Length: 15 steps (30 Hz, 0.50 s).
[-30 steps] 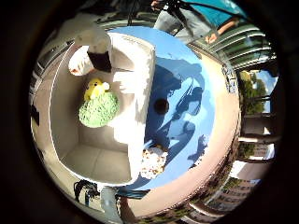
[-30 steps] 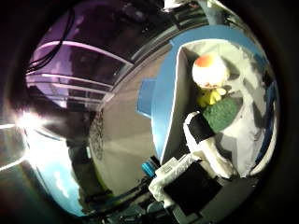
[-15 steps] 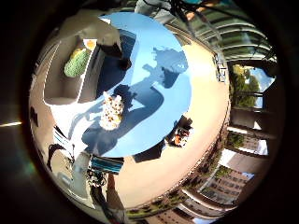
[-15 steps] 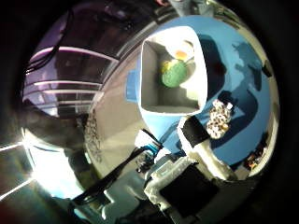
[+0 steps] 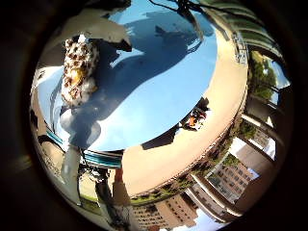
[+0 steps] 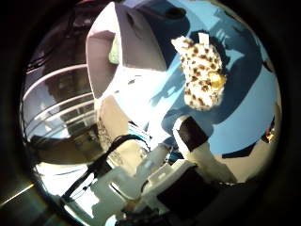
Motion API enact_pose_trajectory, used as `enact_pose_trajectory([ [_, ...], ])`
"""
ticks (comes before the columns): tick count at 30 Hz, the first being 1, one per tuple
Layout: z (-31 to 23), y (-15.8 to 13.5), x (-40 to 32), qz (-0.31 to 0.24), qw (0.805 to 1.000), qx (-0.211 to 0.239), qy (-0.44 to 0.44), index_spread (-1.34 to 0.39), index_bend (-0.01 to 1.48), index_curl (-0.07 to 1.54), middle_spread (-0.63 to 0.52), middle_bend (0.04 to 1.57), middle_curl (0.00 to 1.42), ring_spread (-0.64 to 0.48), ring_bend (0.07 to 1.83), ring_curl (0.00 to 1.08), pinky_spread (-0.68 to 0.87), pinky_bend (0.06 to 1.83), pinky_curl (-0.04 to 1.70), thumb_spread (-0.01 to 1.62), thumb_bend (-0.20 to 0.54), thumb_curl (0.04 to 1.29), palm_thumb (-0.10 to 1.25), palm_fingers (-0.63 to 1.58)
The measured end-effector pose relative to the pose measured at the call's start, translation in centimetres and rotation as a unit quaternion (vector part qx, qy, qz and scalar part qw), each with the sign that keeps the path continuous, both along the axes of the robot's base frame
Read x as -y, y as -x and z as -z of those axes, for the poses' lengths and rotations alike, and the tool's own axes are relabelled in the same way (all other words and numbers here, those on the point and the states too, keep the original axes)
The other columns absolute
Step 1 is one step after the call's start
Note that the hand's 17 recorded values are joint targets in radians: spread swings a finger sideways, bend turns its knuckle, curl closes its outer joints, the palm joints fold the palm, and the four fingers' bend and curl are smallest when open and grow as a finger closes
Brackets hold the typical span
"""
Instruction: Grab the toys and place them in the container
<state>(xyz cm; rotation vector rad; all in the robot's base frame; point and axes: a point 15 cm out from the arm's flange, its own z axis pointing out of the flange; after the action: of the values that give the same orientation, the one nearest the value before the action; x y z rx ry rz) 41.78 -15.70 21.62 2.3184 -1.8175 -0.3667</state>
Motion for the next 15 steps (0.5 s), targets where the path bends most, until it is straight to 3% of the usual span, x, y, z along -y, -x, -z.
enact_pose_trajectory([
  [5,4.7,1.6,-0.9,0.010,1.000,-0.004,0.002,0.01,0.15,0.24,0.18,0.20,0.36,0.33,0.59,0.31,0.51,0.90,0.36,1.19,-0.028,0.38,0.53,0.12],
  [9,6.5,1.3,-1.6,0.011,1.000,0.010,0.005,0.05,0.14,0.23,0.16,0.22,0.37,0.33,0.63,0.31,0.52,0.91,0.35,1.19,-0.025,0.37,0.53,0.20],
  [15,5.2,0.0,-2.0,0.011,0.998,0.050,0.020,0.01,0.11,0.19,0.04,0.38,0.43,0.23,0.84,0.37,0.46,1.01,0.37,1.19,-0.003,0.38,0.60,0.53],
])
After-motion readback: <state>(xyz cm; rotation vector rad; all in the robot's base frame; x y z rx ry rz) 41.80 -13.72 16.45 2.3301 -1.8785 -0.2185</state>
